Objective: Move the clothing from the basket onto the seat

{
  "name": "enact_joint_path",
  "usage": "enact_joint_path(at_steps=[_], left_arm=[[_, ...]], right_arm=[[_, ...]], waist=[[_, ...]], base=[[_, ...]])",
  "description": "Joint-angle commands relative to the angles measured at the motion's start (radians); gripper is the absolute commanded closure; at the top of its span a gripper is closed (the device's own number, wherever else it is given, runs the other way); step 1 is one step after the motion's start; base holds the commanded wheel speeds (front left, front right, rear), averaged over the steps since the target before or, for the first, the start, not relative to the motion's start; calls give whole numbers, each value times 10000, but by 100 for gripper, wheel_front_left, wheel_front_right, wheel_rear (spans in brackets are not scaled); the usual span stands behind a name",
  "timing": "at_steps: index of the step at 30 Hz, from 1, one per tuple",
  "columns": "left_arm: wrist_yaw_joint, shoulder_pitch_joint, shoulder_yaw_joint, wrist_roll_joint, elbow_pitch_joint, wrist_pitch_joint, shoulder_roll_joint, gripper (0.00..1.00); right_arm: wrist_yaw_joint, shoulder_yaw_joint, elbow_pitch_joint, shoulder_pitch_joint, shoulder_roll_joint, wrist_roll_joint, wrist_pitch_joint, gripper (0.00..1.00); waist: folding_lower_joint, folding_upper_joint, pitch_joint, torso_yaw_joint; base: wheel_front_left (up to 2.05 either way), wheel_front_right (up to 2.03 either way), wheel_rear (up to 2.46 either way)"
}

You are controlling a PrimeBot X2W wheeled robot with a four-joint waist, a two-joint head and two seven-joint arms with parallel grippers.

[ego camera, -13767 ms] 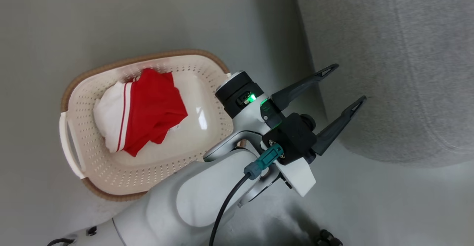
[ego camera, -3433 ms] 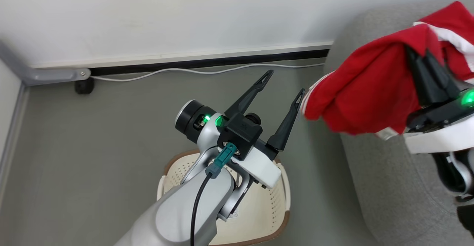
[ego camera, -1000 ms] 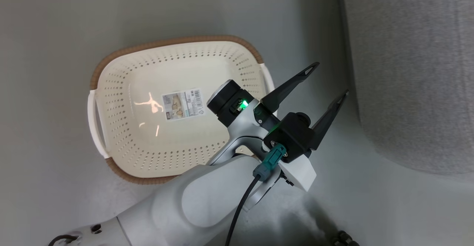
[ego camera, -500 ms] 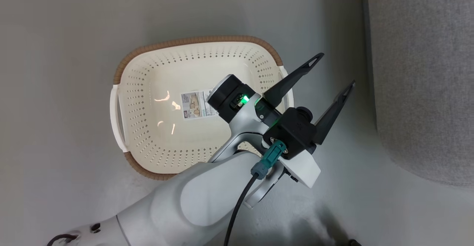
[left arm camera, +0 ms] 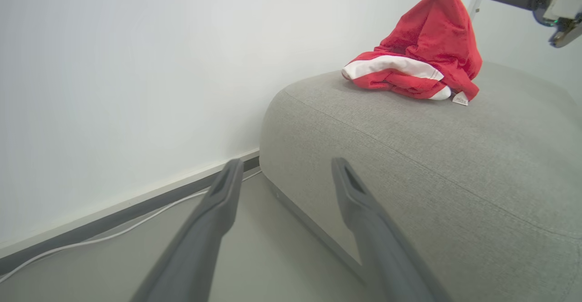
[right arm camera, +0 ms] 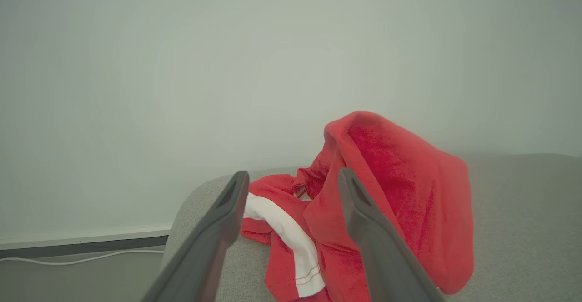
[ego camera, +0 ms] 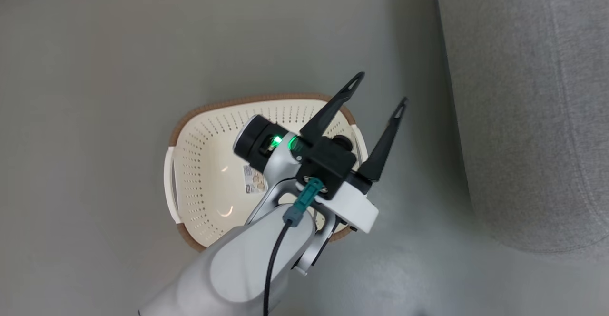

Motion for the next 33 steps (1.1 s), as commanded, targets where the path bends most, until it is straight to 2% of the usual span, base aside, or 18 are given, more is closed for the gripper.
enact_joint_path(at_steps=[1,9,15,24,33], left_arm=[[-23,189,280,91,-270,-47,-24,0],[-469,1805,2165,483,-237,-47,-24,0],[-846,3520,4156,967,-483,-47,116,0],[-1186,5402,6352,1456,-877,-47,212,0],[-1419,6822,7761,1908,-1233,-47,117,0]], right_arm=[[12,-24,-237,501,-402,-69,-49,0],[12,-184,-1801,1746,453,-457,-49,0],[12,44,-2627,2844,1179,-796,-49,0],[12,289,-3368,4220,1999,-1397,-49,0],[12,411,-3545,5696,2909,-1826,-49,0]], waist=[[0,0,-426,62],[0,0,-1980,332],[0,0,-3217,681],[0,0,-4351,1084],[0,0,-5193,1283]], base=[[0,0,0],[0,0,0],[0,0,0],[0,0,0],[0,0,0]])
